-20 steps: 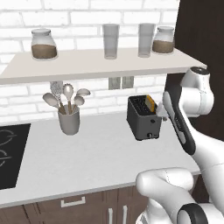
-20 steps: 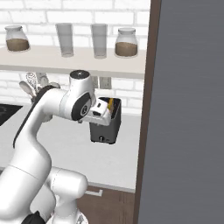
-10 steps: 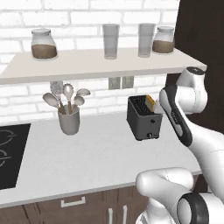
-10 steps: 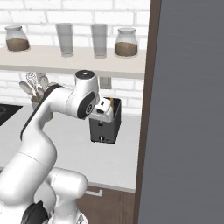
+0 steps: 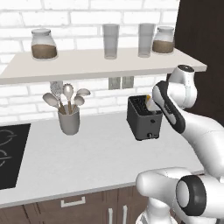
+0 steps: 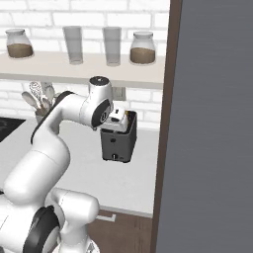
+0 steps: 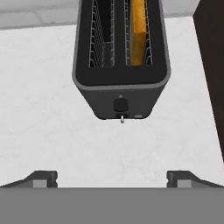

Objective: Start the toaster. Once the lever pops up, take the bread to the plate on the dining counter.

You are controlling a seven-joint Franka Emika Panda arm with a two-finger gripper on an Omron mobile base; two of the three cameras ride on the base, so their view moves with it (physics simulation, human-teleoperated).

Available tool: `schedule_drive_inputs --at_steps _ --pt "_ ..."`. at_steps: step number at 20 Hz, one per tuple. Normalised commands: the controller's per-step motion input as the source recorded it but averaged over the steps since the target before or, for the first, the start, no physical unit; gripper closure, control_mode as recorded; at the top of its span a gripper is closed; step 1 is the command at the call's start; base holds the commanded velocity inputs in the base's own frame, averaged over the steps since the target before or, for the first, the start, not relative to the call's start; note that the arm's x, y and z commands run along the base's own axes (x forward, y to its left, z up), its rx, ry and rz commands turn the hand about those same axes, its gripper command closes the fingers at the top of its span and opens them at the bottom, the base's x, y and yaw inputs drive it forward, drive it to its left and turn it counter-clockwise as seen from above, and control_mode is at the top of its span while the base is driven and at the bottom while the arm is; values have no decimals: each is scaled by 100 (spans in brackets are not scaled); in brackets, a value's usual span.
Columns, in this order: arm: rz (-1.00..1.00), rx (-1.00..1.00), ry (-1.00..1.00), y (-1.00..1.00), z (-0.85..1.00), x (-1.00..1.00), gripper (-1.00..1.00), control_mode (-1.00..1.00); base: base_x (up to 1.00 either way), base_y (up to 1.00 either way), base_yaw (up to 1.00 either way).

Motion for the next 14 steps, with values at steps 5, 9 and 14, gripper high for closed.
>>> schedule_drive_inputs --at_steps 5,9,14 --pt "9 0 7 0 -24 35 -100 -100 0 0 0" --pt "9 0 3 0 -36 46 -100 -100 0 0 0" --pt "7 0 0 -1 -24 33 100 -100 0 0 0"
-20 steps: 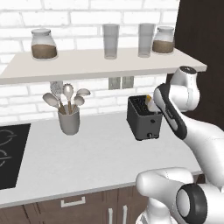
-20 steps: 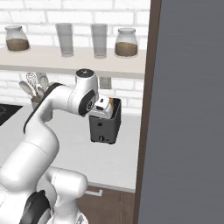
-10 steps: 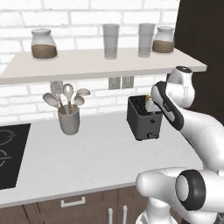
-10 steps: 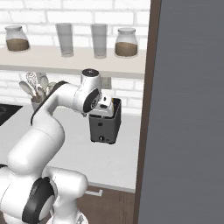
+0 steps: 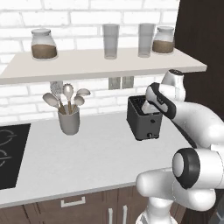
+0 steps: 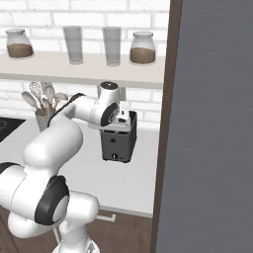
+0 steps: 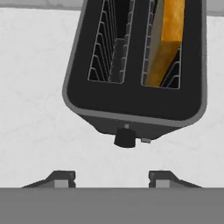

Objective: Start the toaster. Once the lever pops up, take the bread to the plate on the dining counter.

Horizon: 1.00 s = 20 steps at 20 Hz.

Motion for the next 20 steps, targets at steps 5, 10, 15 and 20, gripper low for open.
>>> schedule_drive_inputs --at_steps 5,10,15,20 --pt "1 0 0 -1 -18 9 100 -100 0 0 0" --pt "0 0 0 0 -2 0 100 -100 0 0 0" --pt "0 0 0 0 -3 33 100 -100 0 0 0" --pt "0 0 0 0 -22 1 100 -100 0 0 0"
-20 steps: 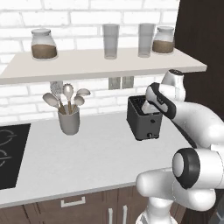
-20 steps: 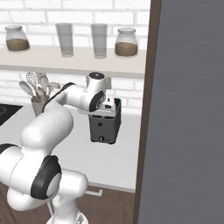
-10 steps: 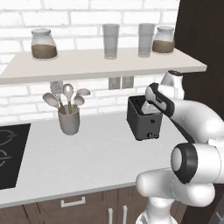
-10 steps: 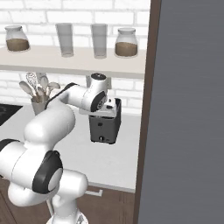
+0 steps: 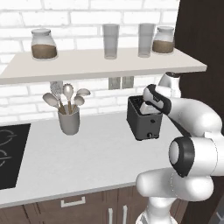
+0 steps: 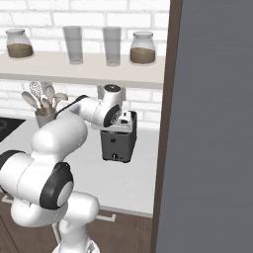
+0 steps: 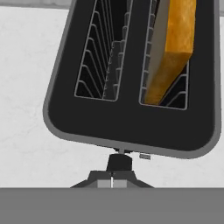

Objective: Start the toaster. Once the lever pops up, take the bread to the plate on the dining counter.

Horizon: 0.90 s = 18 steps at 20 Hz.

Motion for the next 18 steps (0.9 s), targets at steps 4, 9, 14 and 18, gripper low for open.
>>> schedule_drive_inputs --at_steps 4,9,14,18 --pt "0 0 0 -1 -20 3 100 -100 0 0 0" --pt "0 0 0 0 -18 0 100 -100 0 0 0" --pt "0 0 0 0 -24 0 100 -100 0 0 0" --pt "0 0 0 0 -32 0 100 -100 0 0 0"
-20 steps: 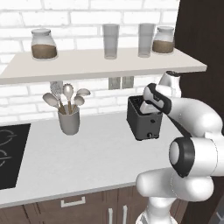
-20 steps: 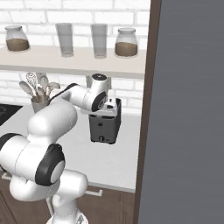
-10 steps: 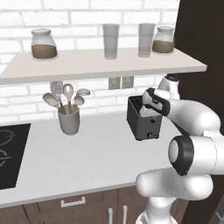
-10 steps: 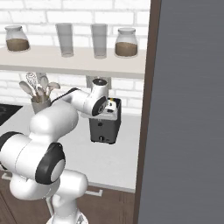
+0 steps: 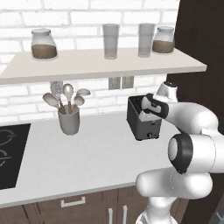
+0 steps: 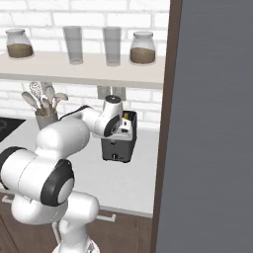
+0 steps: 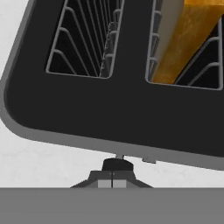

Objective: Start the toaster. Once the lever pops up, take the bread to the plate on the dining counter.

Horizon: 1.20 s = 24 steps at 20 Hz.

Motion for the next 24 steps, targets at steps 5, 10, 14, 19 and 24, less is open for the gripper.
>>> schedule_drive_inputs --at_steps 5,10,14,19,24 --pt "0 0 0 0 -26 0 100 -100 0 0 0" --pt "0 0 0 0 -38 -11 100 -100 0 0 0" --pt "0 0 0 -2 -60 -21 100 -100 0 0 0" --pt "0 0 0 0 -58 0 100 -100 0 0 0" --pt "0 0 0 0 -81 -4 100 -100 0 0 0"
